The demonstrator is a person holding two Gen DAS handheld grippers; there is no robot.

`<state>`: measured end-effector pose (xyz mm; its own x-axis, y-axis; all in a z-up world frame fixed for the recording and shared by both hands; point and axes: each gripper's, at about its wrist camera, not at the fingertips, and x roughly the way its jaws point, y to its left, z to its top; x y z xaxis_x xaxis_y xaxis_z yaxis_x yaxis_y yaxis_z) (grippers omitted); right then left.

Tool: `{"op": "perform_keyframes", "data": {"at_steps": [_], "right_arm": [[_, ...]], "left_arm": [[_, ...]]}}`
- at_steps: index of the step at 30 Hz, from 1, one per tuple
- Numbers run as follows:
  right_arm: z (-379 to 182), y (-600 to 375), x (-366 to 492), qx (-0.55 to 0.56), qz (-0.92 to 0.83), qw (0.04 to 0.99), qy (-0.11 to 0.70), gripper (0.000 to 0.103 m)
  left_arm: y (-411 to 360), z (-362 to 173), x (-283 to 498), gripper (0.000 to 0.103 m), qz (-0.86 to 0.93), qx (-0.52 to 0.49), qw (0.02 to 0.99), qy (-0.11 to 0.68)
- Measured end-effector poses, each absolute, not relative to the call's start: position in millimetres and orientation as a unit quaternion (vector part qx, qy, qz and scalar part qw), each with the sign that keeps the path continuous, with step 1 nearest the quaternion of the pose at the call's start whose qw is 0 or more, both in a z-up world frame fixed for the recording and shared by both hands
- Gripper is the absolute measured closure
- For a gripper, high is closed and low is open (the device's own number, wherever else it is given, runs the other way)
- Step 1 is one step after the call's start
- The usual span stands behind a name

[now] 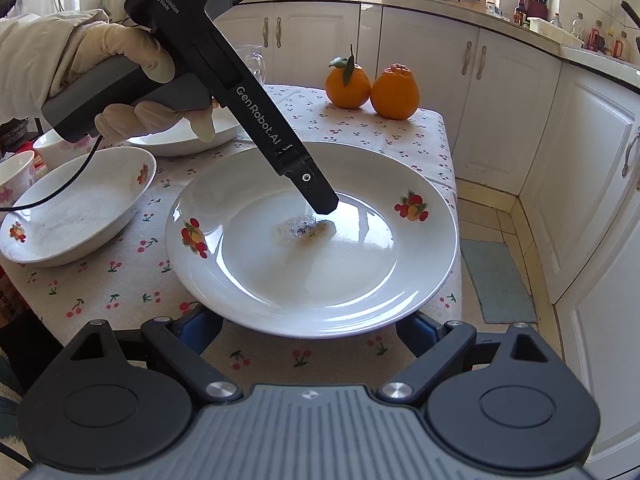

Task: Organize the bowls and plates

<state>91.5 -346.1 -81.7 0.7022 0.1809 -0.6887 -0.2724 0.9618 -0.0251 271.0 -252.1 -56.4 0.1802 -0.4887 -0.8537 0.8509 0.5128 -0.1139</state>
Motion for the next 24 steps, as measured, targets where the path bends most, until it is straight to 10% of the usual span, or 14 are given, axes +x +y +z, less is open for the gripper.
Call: {"op": "perform_keyframes", "data": {"at_steps": [24], "right_arm": [[-94, -361, 136, -0.049, 0.114, 0.919, 0.373, 0.007]], "left_arm": [[-268, -65, 308, 0.036, -0.437, 0.192, 0.753, 0.452]]}}
